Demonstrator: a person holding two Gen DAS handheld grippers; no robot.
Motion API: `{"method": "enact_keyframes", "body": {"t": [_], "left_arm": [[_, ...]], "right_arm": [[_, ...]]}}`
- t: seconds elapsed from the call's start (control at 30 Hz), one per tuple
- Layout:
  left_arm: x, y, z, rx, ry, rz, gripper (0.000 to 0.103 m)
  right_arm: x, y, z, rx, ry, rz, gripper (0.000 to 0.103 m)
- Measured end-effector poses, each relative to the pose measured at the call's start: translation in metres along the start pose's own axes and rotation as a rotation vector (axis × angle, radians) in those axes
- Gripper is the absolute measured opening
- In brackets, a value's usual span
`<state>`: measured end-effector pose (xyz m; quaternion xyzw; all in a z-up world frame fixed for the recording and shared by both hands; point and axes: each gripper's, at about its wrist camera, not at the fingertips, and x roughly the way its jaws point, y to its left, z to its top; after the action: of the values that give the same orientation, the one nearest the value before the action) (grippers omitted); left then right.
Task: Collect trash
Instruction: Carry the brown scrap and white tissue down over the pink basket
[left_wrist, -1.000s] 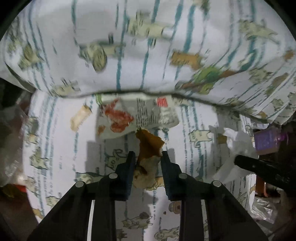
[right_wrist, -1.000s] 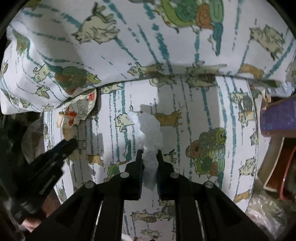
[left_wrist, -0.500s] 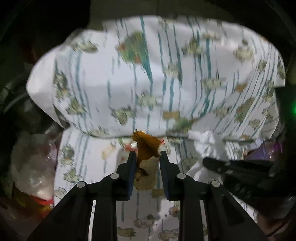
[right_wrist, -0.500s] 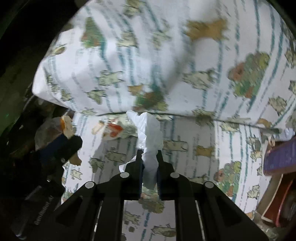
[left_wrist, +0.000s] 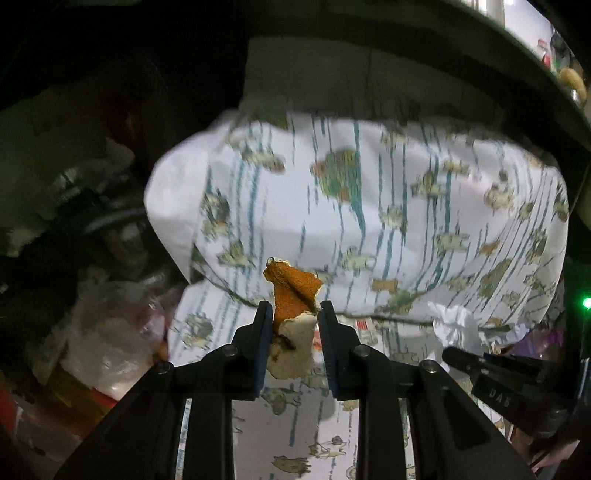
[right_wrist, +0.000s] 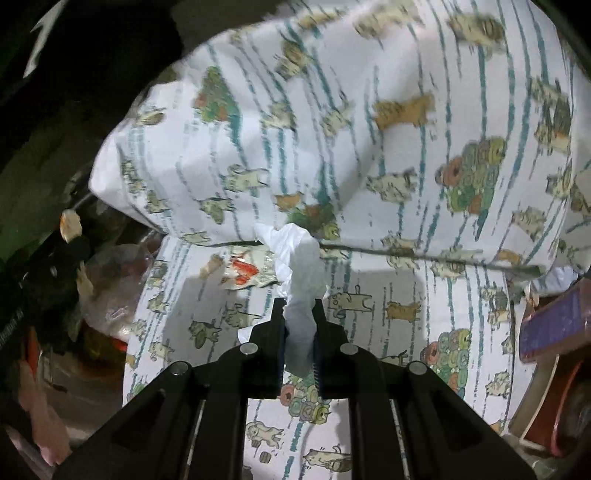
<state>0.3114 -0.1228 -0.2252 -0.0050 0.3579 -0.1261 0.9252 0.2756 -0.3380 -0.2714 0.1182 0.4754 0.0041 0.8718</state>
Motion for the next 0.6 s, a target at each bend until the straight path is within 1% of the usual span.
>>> {"method": "enact_keyframes", "body": {"t": [0.1, 0.17, 0.27, 0.33, 0.37, 0.4, 0.5, 0.57, 0.6], "left_arm": [[-0.025, 0.007, 0.001, -0.024, -0.059, 0.027, 0.027], [-0.032, 0.012, -0.001, -0.043, -0.058, 0.011, 0.027], [-0.043, 0.021, -0.003, -0.066, -0.066, 0.015, 0.027], [-0.055, 0.025, -0.002, -0.055, -0.096, 0.035, 0.027], [-0.063, 0.027, -0.002, -0.051, -0.109, 0.041, 0.027], [-0.073, 0.029, -0.002, -0.061, -0.117, 0.030, 0.027], [-0.099, 0.039, -0.008, -0.121, -0.103, -0.053, 0.027], [-0.113, 0.044, -0.015, -0.157, -0.083, -0.054, 0.027], [-0.119, 0.046, -0.017, -0.176, -0.071, -0.073, 0.027]], "right_arm": [[-0.019, 0.010, 0.001, -0.066, -0.068, -0.026, 0.012], [-0.031, 0.012, 0.000, -0.088, -0.116, -0.045, 0.012], [-0.043, 0.010, -0.003, -0.075, -0.138, -0.046, 0.012], [-0.051, 0.009, -0.004, -0.056, -0.146, -0.043, 0.012], [-0.057, 0.009, -0.005, -0.039, -0.151, -0.056, 0.012], [-0.062, 0.009, -0.006, -0.026, -0.156, -0.061, 0.012], [-0.080, 0.019, -0.009, -0.025, -0.162, -0.049, 0.012], [-0.096, 0.029, -0.013, -0.041, -0.173, -0.040, 0.012], [-0.107, 0.035, -0.016, -0.055, -0.183, -0.027, 0.012]]}}
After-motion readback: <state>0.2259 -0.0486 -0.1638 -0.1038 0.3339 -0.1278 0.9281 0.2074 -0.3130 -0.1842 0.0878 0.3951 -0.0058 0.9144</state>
